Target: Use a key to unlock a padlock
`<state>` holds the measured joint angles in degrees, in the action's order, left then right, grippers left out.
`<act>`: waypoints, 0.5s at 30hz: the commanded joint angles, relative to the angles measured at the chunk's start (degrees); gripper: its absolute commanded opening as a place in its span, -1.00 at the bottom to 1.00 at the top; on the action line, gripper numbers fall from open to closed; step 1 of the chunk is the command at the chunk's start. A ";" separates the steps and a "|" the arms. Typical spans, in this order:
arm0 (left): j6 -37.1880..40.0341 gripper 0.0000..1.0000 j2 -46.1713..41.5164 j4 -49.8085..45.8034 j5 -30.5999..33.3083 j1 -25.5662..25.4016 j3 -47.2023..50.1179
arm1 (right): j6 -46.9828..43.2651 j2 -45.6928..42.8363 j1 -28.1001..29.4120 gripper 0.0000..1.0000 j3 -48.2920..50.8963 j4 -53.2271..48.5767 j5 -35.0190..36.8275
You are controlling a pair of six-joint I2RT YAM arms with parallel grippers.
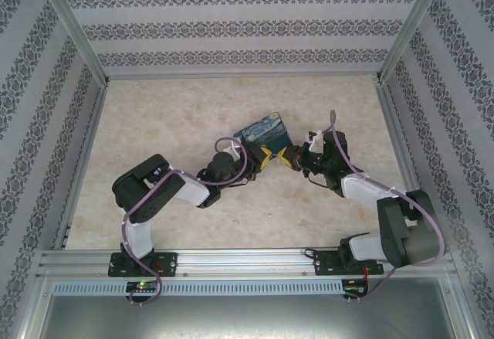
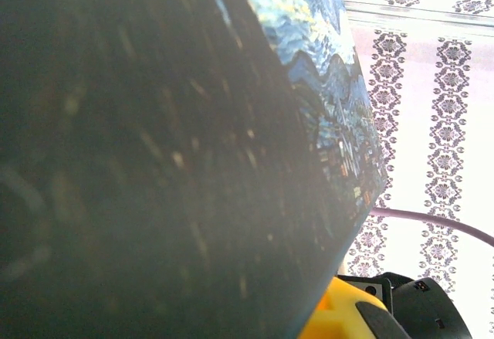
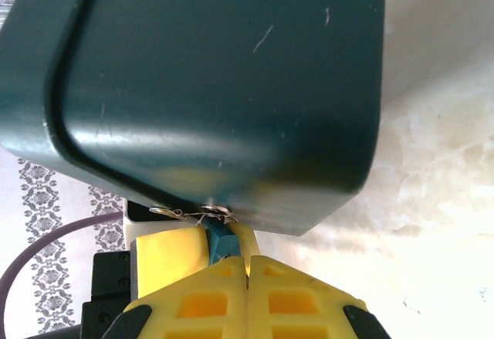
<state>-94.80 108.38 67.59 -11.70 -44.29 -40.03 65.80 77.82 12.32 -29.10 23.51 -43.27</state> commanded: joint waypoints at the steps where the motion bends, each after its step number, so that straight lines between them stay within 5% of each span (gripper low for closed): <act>1: -0.56 -1.00 -3.44 8.61 -5.33 -3.19 -2.55 | -1.44 1.87 -0.39 -1.00 -1.40 3.01 -0.01; 15: -0.82 -1.00 -2.39 9.28 -5.17 -3.59 -3.56 | 4.59 0.61 0.18 -1.00 1.32 6.42 -1.69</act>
<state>-94.89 108.38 67.59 -11.35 -44.53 -40.12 68.25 78.48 12.08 -28.21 26.72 -43.97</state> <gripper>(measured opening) 0.110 0.065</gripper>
